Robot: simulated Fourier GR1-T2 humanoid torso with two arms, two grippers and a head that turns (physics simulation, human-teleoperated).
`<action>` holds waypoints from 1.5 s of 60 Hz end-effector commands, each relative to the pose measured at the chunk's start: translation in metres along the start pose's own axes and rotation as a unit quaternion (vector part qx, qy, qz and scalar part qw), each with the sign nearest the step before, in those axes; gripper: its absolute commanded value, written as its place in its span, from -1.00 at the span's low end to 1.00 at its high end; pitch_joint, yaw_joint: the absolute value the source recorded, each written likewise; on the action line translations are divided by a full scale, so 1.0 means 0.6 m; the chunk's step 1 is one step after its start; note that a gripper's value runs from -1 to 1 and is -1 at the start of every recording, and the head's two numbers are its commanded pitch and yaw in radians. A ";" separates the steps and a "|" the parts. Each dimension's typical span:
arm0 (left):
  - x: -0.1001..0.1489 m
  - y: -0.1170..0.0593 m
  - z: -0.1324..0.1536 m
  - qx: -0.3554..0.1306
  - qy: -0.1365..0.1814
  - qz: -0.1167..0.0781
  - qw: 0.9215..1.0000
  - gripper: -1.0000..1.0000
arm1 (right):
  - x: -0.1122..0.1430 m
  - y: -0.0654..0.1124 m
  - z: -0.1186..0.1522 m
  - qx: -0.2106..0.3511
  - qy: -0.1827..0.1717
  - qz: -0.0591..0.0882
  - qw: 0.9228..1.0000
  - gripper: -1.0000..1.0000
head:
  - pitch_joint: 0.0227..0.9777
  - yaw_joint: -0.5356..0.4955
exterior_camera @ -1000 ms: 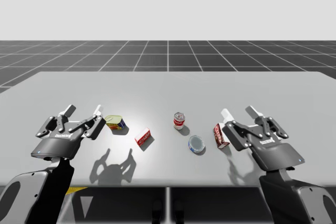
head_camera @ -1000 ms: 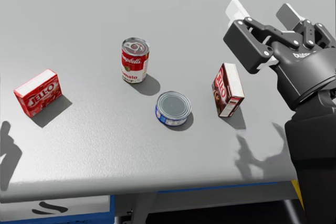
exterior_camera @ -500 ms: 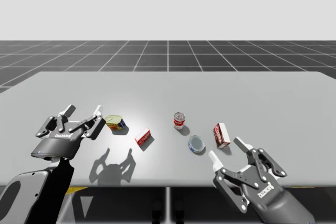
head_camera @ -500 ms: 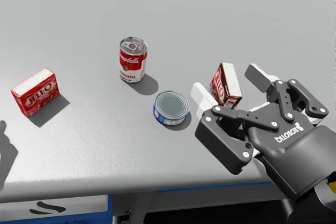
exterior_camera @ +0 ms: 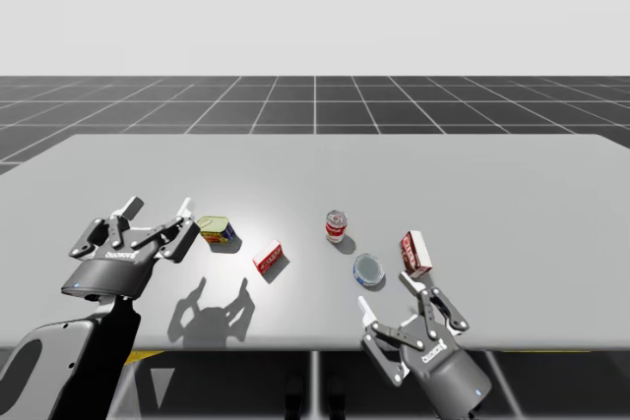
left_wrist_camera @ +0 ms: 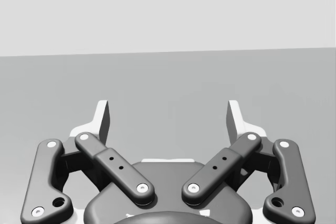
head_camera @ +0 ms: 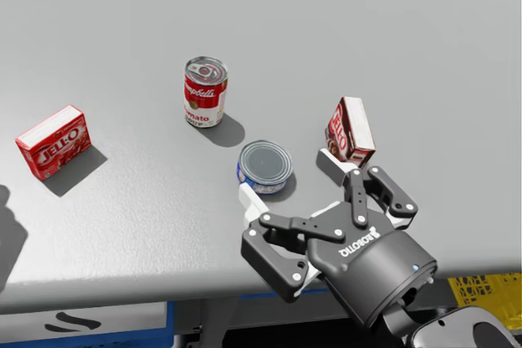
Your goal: Grasp the tuna can and hold it up.
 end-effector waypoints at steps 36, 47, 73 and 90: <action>-0.002 0.000 0.000 0.003 0.003 -0.002 1.000 -1.00 | -0.057 -0.022 -0.123 -0.050 0.046 0.019 0.997 -1.00 | 0.87 -0.36; -0.002 0.001 0.000 0.004 0.003 -0.002 1.000 -1.00 | -0.062 -0.022 -0.125 -0.039 0.059 0.023 0.997 -1.00 | 0.87 -0.35; -0.003 0.001 -0.001 0.003 0.004 -0.002 1.000 -1.00 | -0.070 -0.028 -0.121 -0.057 0.058 0.035 0.996 0.94 | 0.43 -0.37; -0.003 0.001 -0.001 0.002 0.003 -0.003 1.000 -1.00 | -0.068 -0.031 -0.120 -0.058 0.052 0.037 0.996 0.95 | 0.03 -0.41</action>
